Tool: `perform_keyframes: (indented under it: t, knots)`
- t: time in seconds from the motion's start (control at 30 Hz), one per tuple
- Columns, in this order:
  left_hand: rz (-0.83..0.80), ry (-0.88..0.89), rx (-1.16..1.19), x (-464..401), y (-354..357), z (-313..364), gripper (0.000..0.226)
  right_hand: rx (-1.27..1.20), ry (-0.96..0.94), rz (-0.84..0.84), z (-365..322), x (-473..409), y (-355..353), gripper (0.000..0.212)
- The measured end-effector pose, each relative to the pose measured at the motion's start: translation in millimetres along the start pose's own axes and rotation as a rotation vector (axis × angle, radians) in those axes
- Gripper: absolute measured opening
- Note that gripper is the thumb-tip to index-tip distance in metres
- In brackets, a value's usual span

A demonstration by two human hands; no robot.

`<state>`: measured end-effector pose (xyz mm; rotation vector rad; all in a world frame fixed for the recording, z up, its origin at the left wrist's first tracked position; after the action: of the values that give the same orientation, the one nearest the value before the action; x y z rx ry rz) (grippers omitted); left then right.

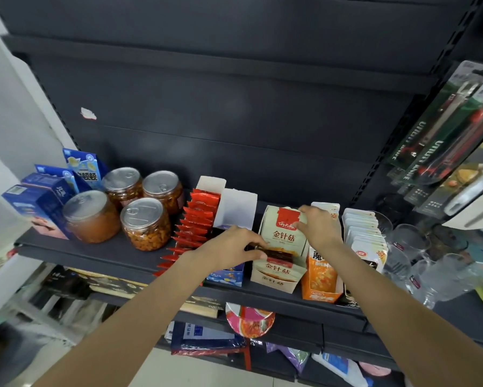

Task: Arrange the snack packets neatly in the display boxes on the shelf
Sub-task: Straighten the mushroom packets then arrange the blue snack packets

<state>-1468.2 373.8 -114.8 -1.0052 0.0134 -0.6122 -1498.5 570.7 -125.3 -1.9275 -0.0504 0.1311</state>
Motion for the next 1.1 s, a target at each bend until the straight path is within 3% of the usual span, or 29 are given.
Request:
perform_keyframes:
  t: [0.1,0.17,0.23,0.33,0.43,0.6,0.73,0.93,1.1]
  knots:
    - [-0.002,-0.009,-0.001,0.9,0.6,0.3,0.036,-0.085,-0.079,0.107,-6.7,15.7,-11.3,0.049]
    - [0.007,-0.02,0.009,1.9,1.4,-0.7,0.036,-0.146,-0.177,0.137,-13.9,31.9,-21.8,0.038]
    - [0.032,-0.034,0.01,2.7,2.3,-1.7,0.039,-0.208,-0.254,-0.02,-23.6,49.6,-26.7,0.029]
    - [0.086,-0.086,-0.036,4.4,3.3,-4.7,0.043,-0.249,-0.254,-0.258,-31.0,63.8,-25.1,0.032]
    - [0.124,-0.116,-0.08,7.5,4.7,-8.7,0.041,-0.147,-0.247,-0.351,-35.6,67.1,-22.5,0.028]
    - [0.204,-0.232,-0.1,15.0,1.9,-16.5,0.04,0.061,-0.312,-0.177,-48.9,69.6,-20.8,0.014]
    - [0.152,-0.254,0.006,16.9,-1.6,-18.9,0.039,-0.117,-0.228,-0.17,-45.3,69.3,-24.7,0.013]
    - [0.31,-0.197,0.109,20.4,-15.2,-7.0,0.032,-0.383,-0.152,0.284,-38.1,73.5,-73.4,0.011]
    - [0.175,-0.28,0.636,20.2,-25.8,15.5,0.038,-0.634,-0.135,0.491,-33.8,73.1,-107.7,0.009]
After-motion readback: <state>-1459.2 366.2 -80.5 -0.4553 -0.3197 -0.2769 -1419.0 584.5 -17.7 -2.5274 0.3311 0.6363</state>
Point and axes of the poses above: each hand's wrist, its own x-axis away from the middle knuckle, its own y-axis out of the palm, z = x × y, the point moved 2 cm from there along -x, towards the middle knuckle, and after that the axes turned 10 degrees about -y, right-handed, at the moved point
